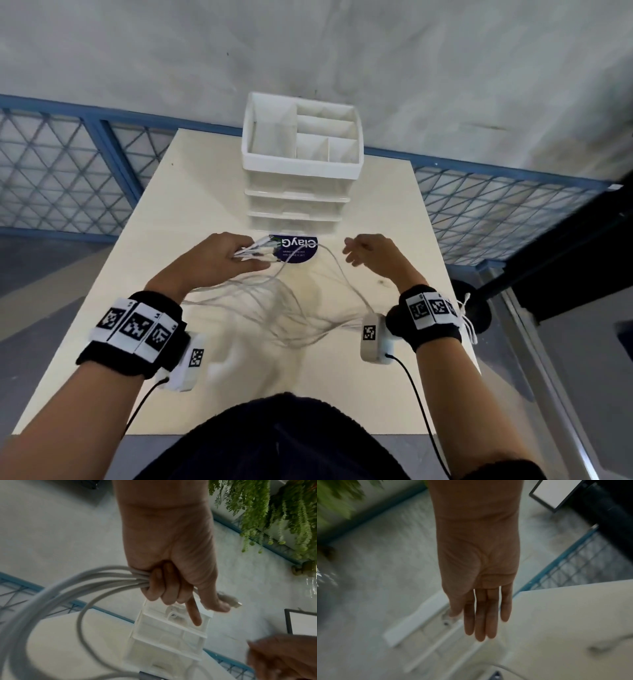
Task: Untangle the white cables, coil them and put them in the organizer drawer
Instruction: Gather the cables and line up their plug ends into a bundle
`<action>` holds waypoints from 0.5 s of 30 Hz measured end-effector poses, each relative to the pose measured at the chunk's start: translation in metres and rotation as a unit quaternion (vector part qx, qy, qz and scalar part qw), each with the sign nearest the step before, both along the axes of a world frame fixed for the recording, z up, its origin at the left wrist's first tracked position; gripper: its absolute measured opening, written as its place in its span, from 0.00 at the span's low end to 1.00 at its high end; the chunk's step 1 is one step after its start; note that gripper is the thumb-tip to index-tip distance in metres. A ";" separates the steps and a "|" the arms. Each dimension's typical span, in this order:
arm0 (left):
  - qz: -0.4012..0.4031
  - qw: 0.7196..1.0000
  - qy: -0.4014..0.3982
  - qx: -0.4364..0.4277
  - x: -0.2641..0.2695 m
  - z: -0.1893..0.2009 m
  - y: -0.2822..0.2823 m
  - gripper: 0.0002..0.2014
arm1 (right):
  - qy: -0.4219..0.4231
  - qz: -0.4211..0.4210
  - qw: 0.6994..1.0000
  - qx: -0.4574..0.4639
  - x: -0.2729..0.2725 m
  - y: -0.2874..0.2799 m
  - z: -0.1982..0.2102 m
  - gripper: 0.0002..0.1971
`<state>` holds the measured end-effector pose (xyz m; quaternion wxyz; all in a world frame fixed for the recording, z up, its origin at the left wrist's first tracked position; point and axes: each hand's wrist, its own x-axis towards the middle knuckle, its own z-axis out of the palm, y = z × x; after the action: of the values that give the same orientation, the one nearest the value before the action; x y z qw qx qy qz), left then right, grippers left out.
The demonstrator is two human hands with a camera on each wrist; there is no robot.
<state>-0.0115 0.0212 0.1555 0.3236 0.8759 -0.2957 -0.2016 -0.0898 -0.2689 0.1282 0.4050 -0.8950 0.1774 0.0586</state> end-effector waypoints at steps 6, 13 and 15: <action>-0.003 0.994 0.029 -0.107 -0.002 0.014 -0.012 0.13 | -0.067 0.121 0.958 0.252 0.022 0.073 0.058 0.18; -0.011 0.978 0.045 -0.205 -0.007 0.024 -0.015 0.09 | -0.181 0.126 0.930 0.293 0.029 0.089 0.075 0.17; -0.012 0.980 0.033 -0.194 -0.007 0.022 -0.017 0.07 | -0.194 0.118 0.929 0.293 0.031 0.090 0.079 0.17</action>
<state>-0.0189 0.0040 0.1775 0.4943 0.7858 -0.3289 -0.1732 -0.0590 -0.1788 0.2070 0.6656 -0.7451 -0.0366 -0.0192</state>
